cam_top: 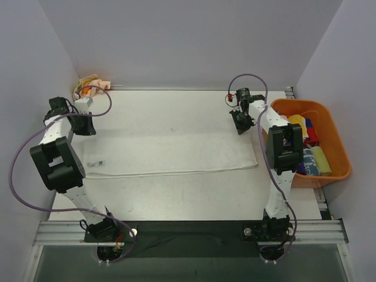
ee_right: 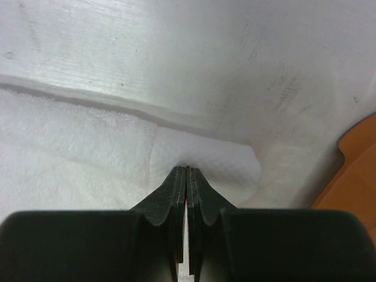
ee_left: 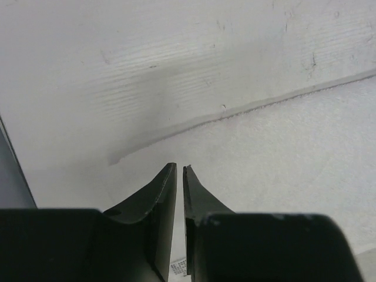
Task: Roll the towels
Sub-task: Fold the towel
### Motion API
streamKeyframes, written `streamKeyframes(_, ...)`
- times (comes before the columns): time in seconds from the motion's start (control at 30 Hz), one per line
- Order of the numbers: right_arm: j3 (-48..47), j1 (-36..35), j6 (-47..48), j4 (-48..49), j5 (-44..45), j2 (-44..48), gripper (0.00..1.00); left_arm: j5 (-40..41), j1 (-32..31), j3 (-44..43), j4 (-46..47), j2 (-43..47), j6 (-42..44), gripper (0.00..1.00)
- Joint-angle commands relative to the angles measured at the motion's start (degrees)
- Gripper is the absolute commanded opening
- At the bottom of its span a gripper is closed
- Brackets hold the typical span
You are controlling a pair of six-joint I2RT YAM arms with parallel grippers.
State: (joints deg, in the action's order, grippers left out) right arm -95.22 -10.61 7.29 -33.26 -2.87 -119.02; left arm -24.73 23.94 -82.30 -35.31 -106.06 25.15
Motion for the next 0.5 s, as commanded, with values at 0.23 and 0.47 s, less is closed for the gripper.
streamKeyframes(0.23, -6.1, -0.4, -0.8, -2.1, 8.6, -9.0, 0.0, 7.3, 1.3, -3.2, 2.6, -10.6, -3.7, 0.15)
streamKeyframes(0.47, -13.8, -1.0, -1.0, -3.4, 6.3, -13.1, 0.03, 13.0, 3.0, -10.4, 0.0, -16.7, -1.7, 0.12)
